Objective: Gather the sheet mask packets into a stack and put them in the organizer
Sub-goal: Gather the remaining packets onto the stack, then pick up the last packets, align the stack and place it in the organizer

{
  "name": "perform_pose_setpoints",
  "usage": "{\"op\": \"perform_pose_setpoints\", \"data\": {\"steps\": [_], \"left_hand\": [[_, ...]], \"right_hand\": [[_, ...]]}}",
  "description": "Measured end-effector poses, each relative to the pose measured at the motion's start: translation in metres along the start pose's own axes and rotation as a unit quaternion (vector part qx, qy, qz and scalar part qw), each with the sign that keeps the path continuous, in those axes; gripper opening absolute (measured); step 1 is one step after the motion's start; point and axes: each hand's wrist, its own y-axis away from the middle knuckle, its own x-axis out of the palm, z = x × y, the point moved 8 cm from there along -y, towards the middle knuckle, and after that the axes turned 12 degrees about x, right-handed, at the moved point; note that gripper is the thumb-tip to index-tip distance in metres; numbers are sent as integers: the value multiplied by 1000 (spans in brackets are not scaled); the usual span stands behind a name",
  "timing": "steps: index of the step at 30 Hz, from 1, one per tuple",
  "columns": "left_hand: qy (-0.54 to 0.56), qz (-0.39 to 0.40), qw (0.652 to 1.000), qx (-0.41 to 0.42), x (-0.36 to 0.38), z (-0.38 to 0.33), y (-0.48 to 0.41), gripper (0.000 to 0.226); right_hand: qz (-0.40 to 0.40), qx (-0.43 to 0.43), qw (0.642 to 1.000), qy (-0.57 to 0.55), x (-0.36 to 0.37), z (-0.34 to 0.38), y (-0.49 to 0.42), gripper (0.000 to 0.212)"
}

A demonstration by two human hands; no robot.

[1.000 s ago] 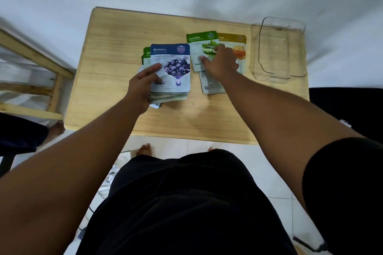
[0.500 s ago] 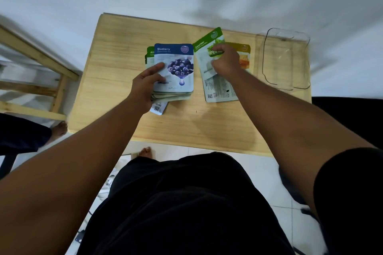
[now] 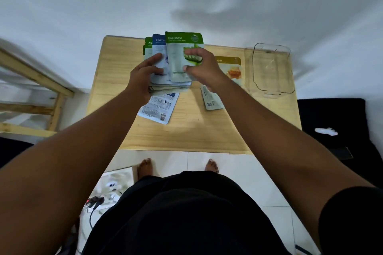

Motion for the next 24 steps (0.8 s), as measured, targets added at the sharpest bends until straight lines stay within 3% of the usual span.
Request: {"op": "perform_pose_setpoints", "data": {"steps": [3,6,10,14,16,18,21,24], "left_hand": [[9,60,998,23,-15,-2,-7,45],[25,111,993,32,-28,-5,-8,57],[17,70,996,43,-51,-12,-10,68],[31,24,999,29,-75,-18,-19,66],[11,14,1000,22,-83,-23,-23,59],[-14,5,1000,18,-91,-22,-25,55],[-14,2,1000,-8,-95,-20,-23,50],[-11,4,1000,-9,-100,-16,-24,42]], "right_hand": [[30,-17,999,29,25,9,4,58],[46,-35,996,71,53,16,8,54],[74,-40,992,93,86,21,10,50],[68,-20,997,8,95,27,7,43],[35,30,997,-62,93,16,-1,39],[-49,88,989,-109,82,-7,-5,38],[-175,144,974,-29,71,-51,6,41],[-152,178,966,113,86,-88,15,57]]}}
